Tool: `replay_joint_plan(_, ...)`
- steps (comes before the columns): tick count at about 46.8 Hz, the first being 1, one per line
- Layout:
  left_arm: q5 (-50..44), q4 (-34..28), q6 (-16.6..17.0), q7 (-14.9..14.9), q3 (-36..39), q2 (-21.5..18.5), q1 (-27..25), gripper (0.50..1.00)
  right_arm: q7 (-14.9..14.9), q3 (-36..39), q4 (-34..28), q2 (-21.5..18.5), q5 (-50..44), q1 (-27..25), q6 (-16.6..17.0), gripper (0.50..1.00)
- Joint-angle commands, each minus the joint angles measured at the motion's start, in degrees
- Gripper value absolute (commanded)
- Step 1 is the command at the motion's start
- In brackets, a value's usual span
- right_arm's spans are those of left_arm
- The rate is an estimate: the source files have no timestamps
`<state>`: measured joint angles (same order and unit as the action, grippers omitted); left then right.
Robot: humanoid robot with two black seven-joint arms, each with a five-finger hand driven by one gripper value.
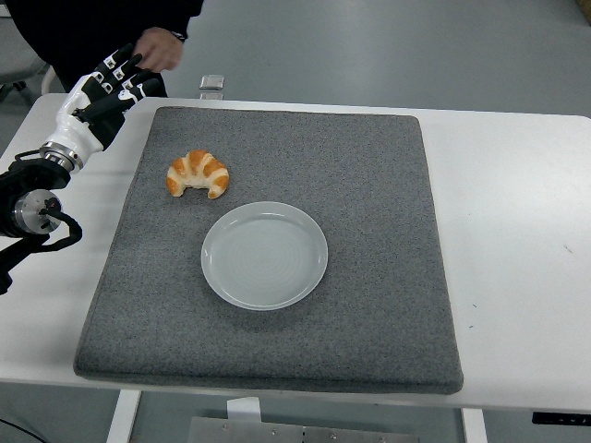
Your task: Place the bread on the plate
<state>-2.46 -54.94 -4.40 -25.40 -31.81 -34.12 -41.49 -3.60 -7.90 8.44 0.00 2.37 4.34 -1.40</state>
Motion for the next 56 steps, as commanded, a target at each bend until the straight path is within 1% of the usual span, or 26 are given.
replay_joint_plan(1, 0.0, 0.01, 0.0, 0.0, 0.0, 0.01, 0.0, 0.992, 0.0, -0.01, 0.0, 0.0, 0.0, -0.04, 0.0, 0.93)
replay_joint_plan(48, 0.0, -0.08, -0.09, 0.0, 0.0, 0.98, 0.44, 0.99, 0.0, 0.08, 0.0, 0.0, 0.0, 0.05, 0.0, 0.93)
replay_joint_plan(56, 0.09, -0.08, 0.44, 0.44, 0.09, 0.89, -0.26, 0.99, 0.0, 0.08, -0.09, 0.0, 0.0, 0.05, 0.0, 0.93)
